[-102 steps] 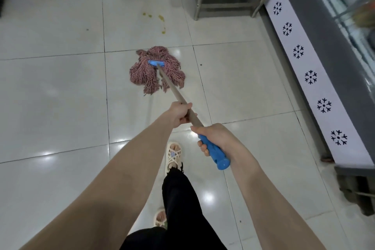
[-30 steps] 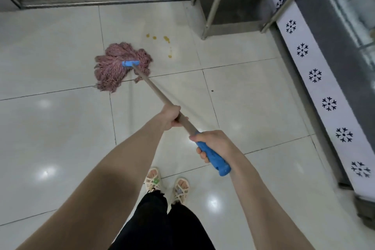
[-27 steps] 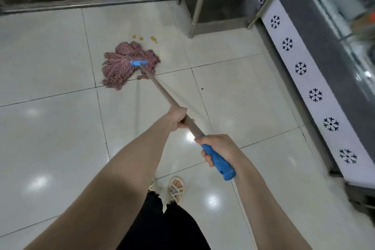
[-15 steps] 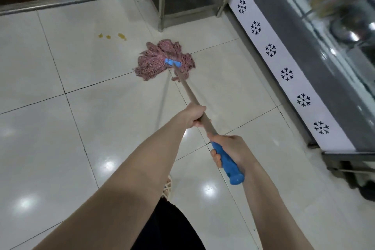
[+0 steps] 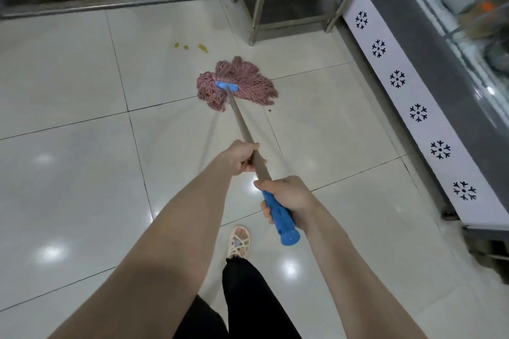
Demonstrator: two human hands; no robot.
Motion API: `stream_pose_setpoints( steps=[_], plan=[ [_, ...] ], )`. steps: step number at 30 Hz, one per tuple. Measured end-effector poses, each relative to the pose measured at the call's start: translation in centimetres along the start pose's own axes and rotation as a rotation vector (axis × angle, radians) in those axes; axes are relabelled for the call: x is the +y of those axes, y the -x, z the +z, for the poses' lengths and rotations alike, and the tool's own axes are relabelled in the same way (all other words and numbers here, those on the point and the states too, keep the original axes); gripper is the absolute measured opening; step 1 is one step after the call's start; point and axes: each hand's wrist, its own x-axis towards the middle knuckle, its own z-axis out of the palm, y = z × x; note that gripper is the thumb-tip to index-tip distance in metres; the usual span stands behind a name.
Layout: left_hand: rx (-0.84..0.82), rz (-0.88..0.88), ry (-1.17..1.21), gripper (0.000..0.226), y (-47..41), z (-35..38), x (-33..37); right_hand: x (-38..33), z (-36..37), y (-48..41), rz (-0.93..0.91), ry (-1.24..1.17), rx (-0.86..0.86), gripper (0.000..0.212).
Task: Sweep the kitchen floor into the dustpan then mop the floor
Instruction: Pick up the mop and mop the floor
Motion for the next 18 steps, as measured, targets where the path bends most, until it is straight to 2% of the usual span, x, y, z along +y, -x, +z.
stream_pose_setpoints(
  steps=[6, 12, 18],
  plan=[
    [0.084, 0.013, 0.060, 0.034, 6.7, -10.3, -5.6, 5.5, 9.3, 2.7, -0.006, 0.127, -0.093, 0.022],
    [0.227, 0.019, 0.194, 0.027, 14.7, -21.6, -13.6, 12.6, 19.6, 5.7, 0.063, 0.244, -0.231, 0.024],
    [0.366, 0.006, 0.337, 0.022, 20.9, -29.9, -20.4, 17.3, 26.9, 7.8, 0.107, 0.421, -0.355, 0.024]
  ],
)
